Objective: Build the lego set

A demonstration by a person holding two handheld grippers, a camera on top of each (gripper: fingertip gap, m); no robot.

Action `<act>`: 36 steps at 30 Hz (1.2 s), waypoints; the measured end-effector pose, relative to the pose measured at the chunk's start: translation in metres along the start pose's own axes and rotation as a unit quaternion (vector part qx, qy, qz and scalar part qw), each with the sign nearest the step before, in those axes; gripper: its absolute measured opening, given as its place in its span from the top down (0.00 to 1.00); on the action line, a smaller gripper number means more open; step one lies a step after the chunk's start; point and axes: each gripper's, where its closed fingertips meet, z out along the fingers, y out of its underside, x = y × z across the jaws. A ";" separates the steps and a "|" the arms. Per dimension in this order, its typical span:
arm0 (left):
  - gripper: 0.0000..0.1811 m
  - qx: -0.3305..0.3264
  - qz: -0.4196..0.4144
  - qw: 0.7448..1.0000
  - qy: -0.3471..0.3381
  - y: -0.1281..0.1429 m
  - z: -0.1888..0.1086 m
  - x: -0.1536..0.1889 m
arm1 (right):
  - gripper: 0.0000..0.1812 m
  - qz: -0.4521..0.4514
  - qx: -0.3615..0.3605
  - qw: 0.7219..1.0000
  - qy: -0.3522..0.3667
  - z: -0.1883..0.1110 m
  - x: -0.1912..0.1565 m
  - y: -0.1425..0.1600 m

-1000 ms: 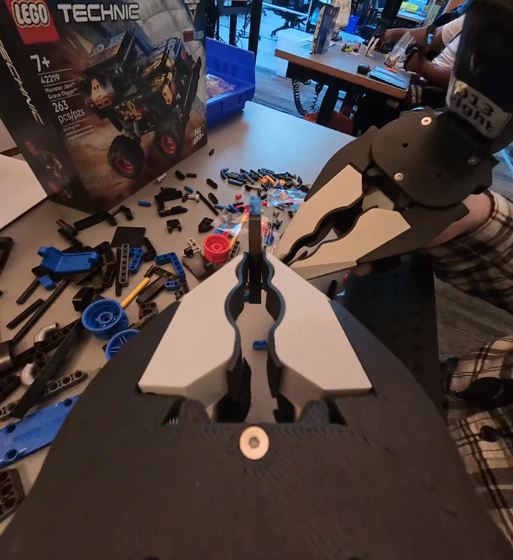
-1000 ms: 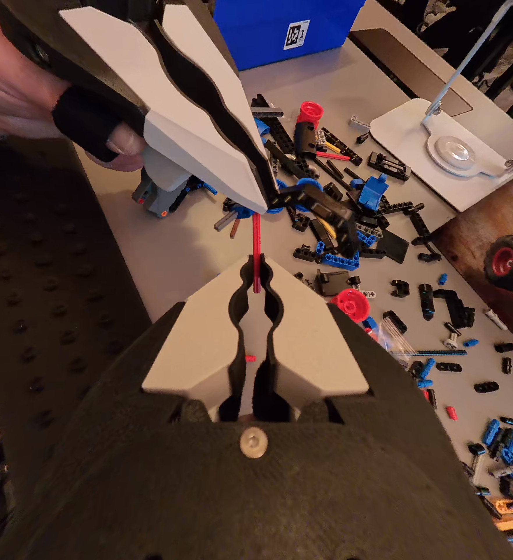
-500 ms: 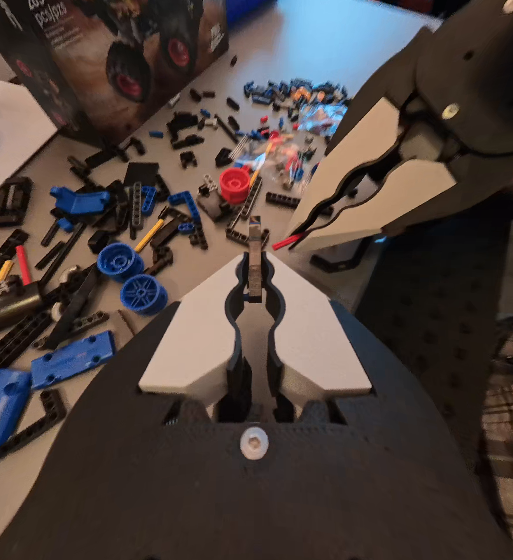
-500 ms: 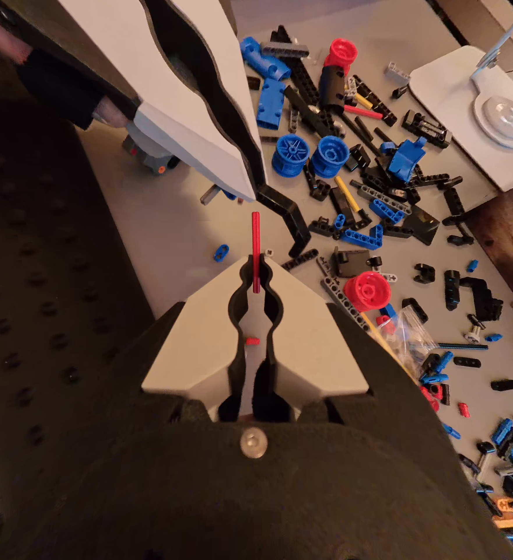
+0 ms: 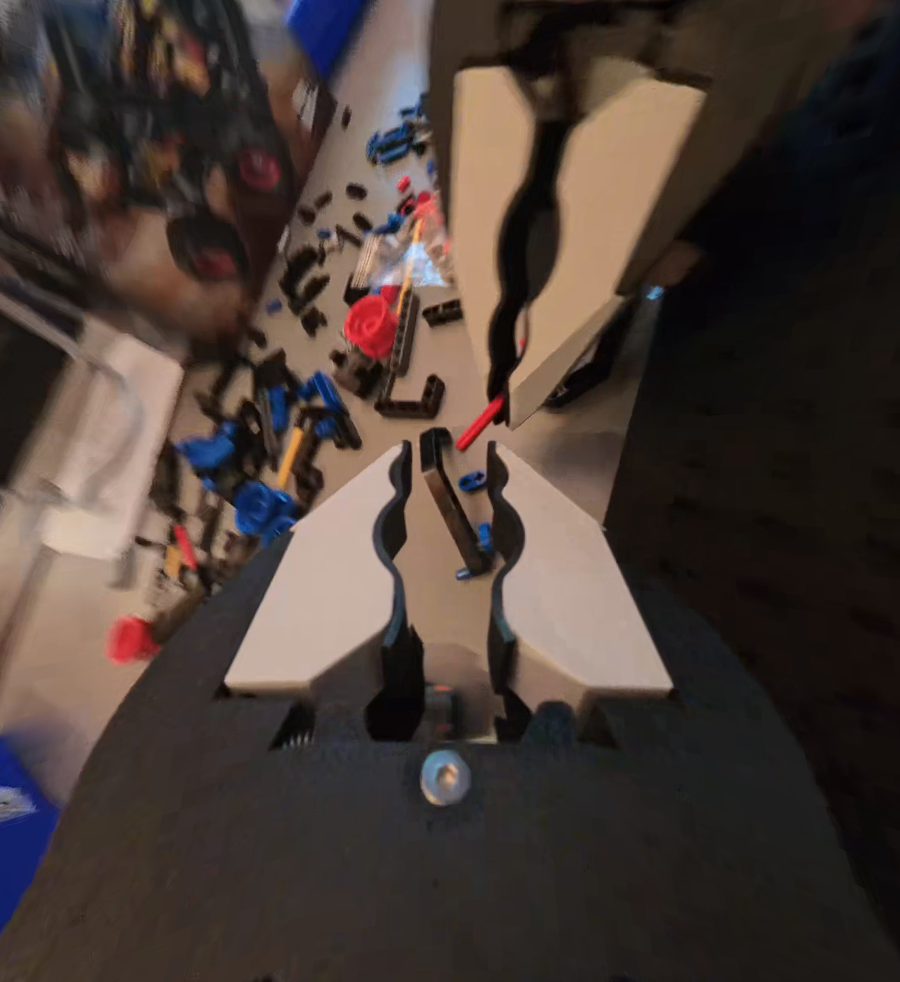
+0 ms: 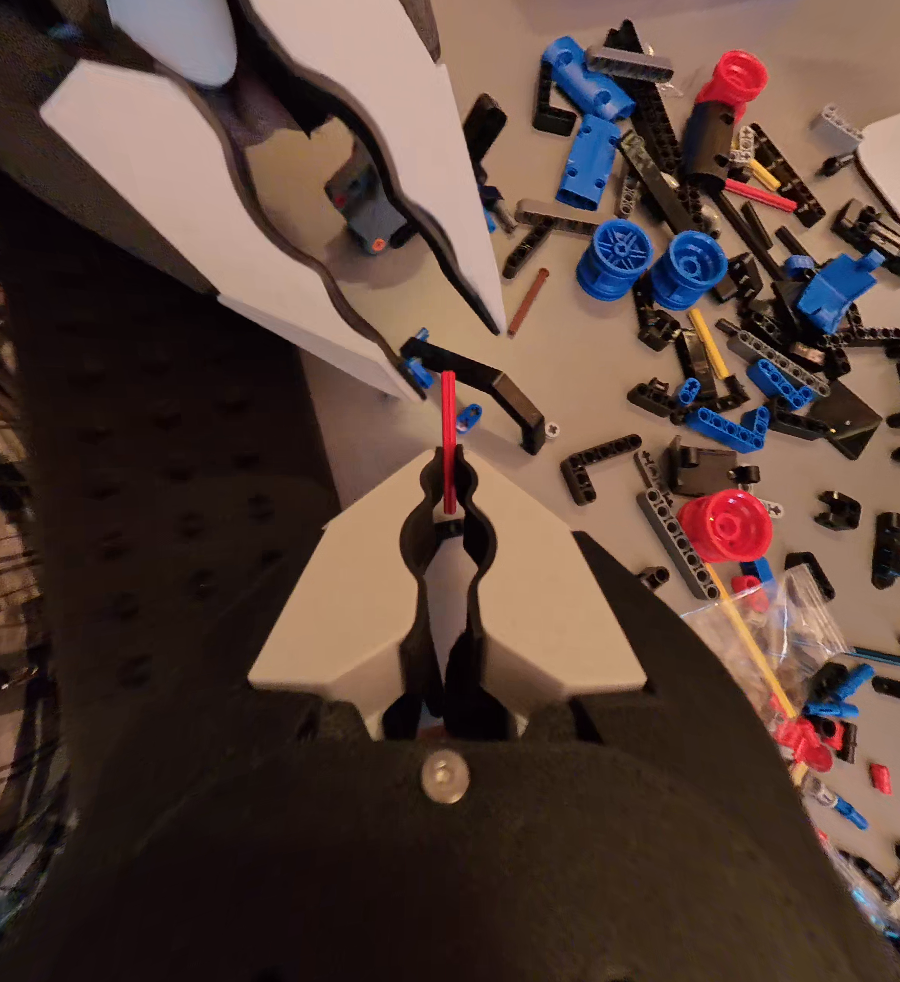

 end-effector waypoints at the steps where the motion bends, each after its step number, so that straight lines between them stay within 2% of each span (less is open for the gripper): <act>1: 0.89 0.000 0.059 0.998 -0.018 -0.004 -0.001 0.001 | 0.99 -0.003 0.003 1.000 -0.010 -0.001 -0.003 -0.002; 3: 0.97 -0.007 0.146 0.989 -0.035 -0.006 -0.001 0.004 | 0.99 -0.004 0.004 1.000 -0.019 -0.005 -0.004 -0.006; 5: 0.98 0.001 0.198 0.978 -0.062 -0.010 -0.004 0.001 | 0.99 0.001 0.011 1.000 -0.029 -0.009 -0.004 -0.009; 8: 0.99 0.030 0.150 0.987 -0.055 -0.014 -0.009 -0.001 | 0.98 0.015 0.048 0.998 -0.026 -0.017 0.001 -0.019; 11: 0.99 0.085 0.059 0.994 -0.035 -0.023 -0.017 -0.004 | 0.92 0.050 0.133 0.989 -0.044 -0.035 0.002 -0.037; 13: 0.99 0.116 0.027 0.992 -0.029 -0.028 -0.023 -0.008 | 0.91 0.067 0.179 0.980 -0.050 -0.044 0.003 -0.044; 16: 0.99 0.147 0.003 0.989 -0.014 -0.034 -0.028 -0.008 | 0.95 0.077 0.236 0.967 -0.055 -0.053 0.002 -0.053; 25: 0.99 0.188 -0.025 0.982 0.015 -0.040 -0.034 -0.006 | 0.97 0.077 0.253 0.961 -0.078 -0.060 -0.003 -0.058; 27: 0.99 0.186 -0.014 0.982 0.014 -0.039 -0.033 -0.004 | 0.95 0.081 0.255 0.960 -0.083 -0.060 -0.002 -0.058; 36: 0.98 0.178 -0.022 0.984 0.024 -0.038 -0.032 -0.004 | 0.99 0.060 0.251 0.962 -0.085 -0.059 -0.008 -0.055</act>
